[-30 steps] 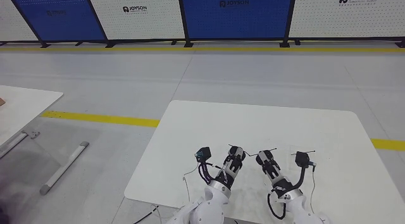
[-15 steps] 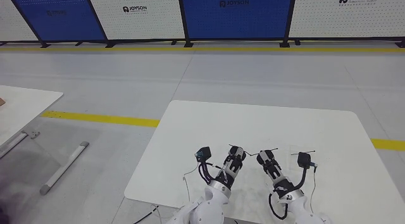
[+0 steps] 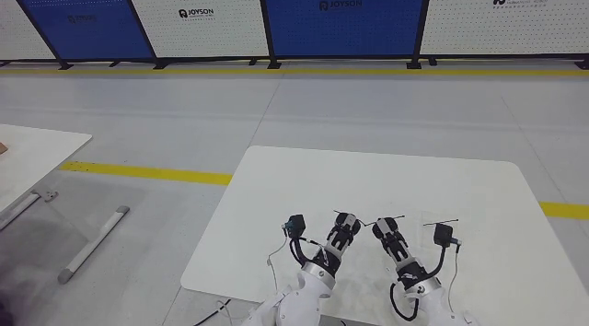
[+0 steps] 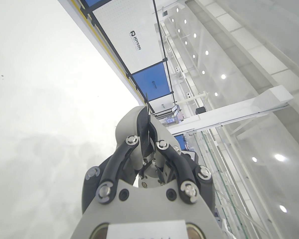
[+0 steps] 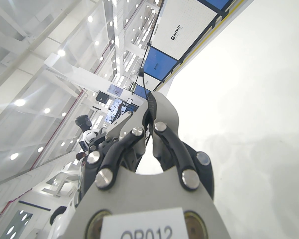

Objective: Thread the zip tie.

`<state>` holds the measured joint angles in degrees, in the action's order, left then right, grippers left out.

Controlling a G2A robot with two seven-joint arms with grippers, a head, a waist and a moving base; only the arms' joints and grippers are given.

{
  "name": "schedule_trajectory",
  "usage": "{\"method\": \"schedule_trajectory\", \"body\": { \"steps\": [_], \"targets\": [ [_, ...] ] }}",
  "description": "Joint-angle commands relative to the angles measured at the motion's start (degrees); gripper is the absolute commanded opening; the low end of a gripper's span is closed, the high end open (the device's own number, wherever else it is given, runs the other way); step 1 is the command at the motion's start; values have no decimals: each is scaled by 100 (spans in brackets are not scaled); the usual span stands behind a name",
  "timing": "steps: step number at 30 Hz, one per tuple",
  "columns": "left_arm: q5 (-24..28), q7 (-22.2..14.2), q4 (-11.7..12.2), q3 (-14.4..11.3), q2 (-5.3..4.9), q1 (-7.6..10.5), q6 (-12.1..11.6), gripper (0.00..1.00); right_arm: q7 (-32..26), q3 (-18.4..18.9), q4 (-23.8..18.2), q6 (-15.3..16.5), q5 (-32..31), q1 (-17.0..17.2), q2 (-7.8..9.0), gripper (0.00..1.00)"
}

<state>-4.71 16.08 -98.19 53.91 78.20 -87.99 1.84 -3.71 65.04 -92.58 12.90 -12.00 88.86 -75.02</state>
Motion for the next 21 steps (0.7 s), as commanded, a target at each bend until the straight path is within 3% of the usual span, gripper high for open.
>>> {"method": "schedule_trajectory", "body": {
  "steps": [1, 17, 21],
  "targets": [
    [134, -24, -19, 36, 5, -9, -44, 0, -20, -14, 18, -8, 8, -15, -5, 0],
    [1182, -284, -126, 309, 36, -99, -228, 0, -123, 11, 76, 177, 214, -19, -21, 0],
    [1230, -357, -136, 320, 35, -130, -258, 0, -184, -7, 72, 202, 278, -16, -27, 0]
  ]
}}
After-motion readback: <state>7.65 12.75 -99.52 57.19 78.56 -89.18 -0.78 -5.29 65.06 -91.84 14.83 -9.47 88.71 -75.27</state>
